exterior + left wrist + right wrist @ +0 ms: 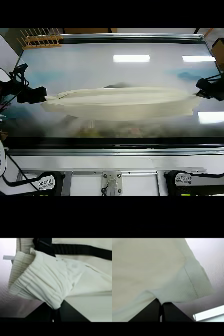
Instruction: Fold the clothes and pants, and hang the long-sleeved shirts on hangers.
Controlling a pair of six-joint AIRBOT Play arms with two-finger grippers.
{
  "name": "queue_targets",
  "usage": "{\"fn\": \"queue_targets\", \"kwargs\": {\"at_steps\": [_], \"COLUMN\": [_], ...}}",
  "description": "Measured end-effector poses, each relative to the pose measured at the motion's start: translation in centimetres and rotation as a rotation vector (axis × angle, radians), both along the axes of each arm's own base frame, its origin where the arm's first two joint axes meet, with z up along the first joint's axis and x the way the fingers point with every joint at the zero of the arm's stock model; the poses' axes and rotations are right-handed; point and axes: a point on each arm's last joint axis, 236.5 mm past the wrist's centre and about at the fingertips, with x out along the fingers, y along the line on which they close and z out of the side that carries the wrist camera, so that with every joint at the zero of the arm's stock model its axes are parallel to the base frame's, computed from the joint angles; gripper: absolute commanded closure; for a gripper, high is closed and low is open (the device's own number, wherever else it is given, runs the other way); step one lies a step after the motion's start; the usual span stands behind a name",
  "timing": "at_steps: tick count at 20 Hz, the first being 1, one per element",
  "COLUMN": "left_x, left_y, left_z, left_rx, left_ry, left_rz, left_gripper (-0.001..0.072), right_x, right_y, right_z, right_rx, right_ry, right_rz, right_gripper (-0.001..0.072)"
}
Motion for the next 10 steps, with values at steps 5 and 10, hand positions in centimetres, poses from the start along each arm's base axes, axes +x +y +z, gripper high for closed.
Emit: {"fn": "queue_targets", "kwargs": {"at_steps": [5,10], "left_x": [3.4,4.0], "left_y": [0.5,0.4], "left_z": [-1.9,0.3], "left_rx": [-0.016,-0.015], "left_ry": [0.055,0.029], "left_rz": [-0.008,-0.005], "left_gripper": [0.0693,0.0693], "right_x": [3.0,1.1], "right_y": [0.9,-0.1], "right_z": [-1.7,1.2], "right_rx": [0.006,-0.092], "right_ry": [0.016,0.023], "right_rz": [0.021,0.057], "right_gripper": [0.0698,0.0698]}}
